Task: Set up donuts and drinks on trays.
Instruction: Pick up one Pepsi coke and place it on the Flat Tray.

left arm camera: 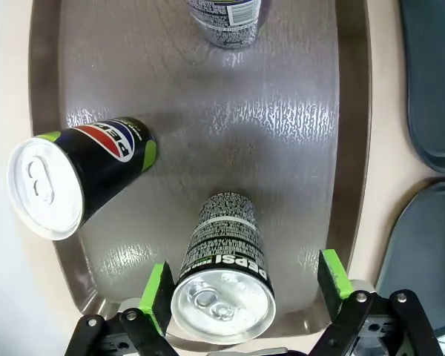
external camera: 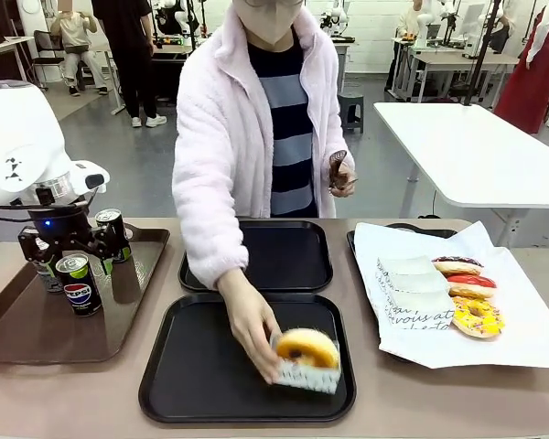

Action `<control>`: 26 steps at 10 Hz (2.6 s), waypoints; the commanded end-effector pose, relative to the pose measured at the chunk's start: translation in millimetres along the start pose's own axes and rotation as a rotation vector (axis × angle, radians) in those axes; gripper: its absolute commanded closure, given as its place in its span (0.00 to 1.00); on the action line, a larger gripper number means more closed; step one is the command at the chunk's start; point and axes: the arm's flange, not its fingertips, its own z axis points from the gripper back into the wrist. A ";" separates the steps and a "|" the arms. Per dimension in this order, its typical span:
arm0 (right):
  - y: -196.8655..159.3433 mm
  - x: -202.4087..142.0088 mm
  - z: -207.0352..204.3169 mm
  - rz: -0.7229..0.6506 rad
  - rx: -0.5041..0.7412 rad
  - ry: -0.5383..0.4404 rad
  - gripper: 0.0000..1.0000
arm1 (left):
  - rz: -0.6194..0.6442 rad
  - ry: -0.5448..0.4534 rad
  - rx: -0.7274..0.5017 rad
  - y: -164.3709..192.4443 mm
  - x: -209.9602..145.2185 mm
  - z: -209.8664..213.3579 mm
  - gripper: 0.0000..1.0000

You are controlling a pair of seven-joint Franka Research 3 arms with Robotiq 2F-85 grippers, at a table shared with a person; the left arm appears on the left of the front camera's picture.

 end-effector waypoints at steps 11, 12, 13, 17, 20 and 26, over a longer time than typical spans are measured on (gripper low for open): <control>-1.0 -0.2 1.2 0.001 0.010 -0.004 0.00 | 0.043 0.028 0.033 9.6 7.3 -15.6 0.28; -1.0 -0.2 1.2 0.001 0.010 -0.004 0.00 | 0.036 0.027 0.033 10.1 6.5 -15.1 0.59; -1.0 -0.2 1.2 0.001 0.010 -0.004 0.00 | 0.032 0.029 0.032 11.4 6.8 -14.7 0.59; -1.0 -0.2 1.2 0.001 0.010 -0.004 0.00 | -0.030 0.003 -0.001 9.5 1.2 -0.1 1.00; -1.0 -0.2 1.2 0.001 0.010 -0.004 0.00 | -0.129 -0.059 -0.005 -8.0 -30.2 68.1 0.93; -1.0 -0.2 1.2 0.001 0.010 -0.004 0.00 | -0.140 -0.084 0.026 -12.5 -67.1 128.1 0.93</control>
